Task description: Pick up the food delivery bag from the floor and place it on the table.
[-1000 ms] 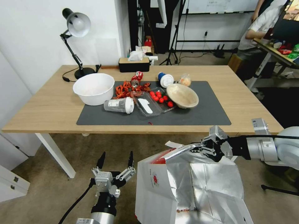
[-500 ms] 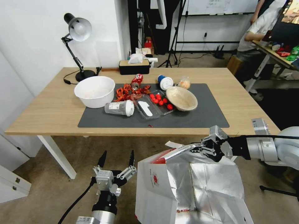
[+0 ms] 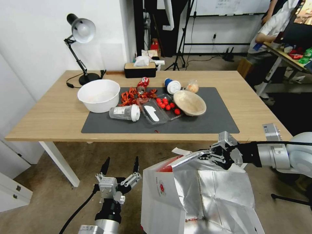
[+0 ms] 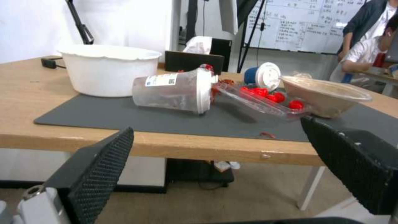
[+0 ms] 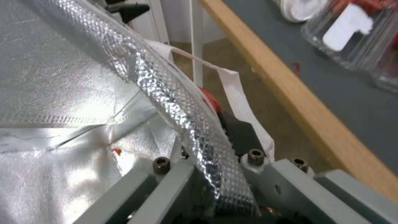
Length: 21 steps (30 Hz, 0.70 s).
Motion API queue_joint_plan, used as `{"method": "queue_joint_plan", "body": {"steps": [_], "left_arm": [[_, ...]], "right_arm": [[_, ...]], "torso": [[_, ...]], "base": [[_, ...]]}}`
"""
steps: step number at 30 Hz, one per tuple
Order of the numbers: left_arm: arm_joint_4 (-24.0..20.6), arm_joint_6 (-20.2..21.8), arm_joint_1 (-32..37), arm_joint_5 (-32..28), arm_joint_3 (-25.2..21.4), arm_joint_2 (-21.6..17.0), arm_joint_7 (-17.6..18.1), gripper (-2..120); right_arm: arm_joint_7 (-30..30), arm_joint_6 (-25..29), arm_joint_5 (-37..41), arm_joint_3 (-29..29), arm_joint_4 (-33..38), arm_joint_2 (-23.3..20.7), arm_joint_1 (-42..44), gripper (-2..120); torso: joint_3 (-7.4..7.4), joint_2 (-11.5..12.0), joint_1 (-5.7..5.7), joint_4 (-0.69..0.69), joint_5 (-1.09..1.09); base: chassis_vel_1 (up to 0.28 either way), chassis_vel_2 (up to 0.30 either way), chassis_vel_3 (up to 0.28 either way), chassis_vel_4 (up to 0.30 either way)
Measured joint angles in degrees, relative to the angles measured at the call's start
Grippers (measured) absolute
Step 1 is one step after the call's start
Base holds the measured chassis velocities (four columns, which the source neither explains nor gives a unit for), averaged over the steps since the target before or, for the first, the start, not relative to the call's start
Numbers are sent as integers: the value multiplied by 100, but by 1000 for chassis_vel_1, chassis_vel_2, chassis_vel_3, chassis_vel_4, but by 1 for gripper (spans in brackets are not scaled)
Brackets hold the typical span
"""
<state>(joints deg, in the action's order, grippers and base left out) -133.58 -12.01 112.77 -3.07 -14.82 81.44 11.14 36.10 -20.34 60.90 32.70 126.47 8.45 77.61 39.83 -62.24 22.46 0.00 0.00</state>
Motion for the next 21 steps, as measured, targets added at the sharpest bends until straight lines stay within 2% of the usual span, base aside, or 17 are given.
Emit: {"method": "queue_joint_plan", "body": {"steps": [6, 13, 17, 19, 21], "left_arm": [[-51, -7, 40, 9, -27, 9, 1, 100], [-76, -30, 94, 9, -57, -5, 42, 100], [-83, -39, 106, 4, -72, -26, 51, 100], [-88, -39, 100, 0, -77, -29, 66, 100], [-89, -37, 100, -1, -83, -30, 82, 100]], "right_arm": [[-16, -4, 244, 285, 54, 146, -34, 0], [-324, -32, 782, 640, 22, 304, -275, 0], [-821, -68, 1114, 893, 3, 462, -420, 0], [-1222, -115, 1660, 1270, 49, 578, -414, 0], [-1353, -133, 1850, 1419, 71, 594, -408, 0]], "torso": [[-5, 8, -5, 0, 0], [-9, 17, -8, 1, 0], [-13, 22, -11, 0, 0], [-15, 26, -12, 0, 0], [-15, 27, -12, 0, 0]], "base": [[0, 0, 0, 0], [0, 0, 0, 0], [0, 0, 0, 0], [0, 0, 0, 0], [0, 0, 0, 0]]}}
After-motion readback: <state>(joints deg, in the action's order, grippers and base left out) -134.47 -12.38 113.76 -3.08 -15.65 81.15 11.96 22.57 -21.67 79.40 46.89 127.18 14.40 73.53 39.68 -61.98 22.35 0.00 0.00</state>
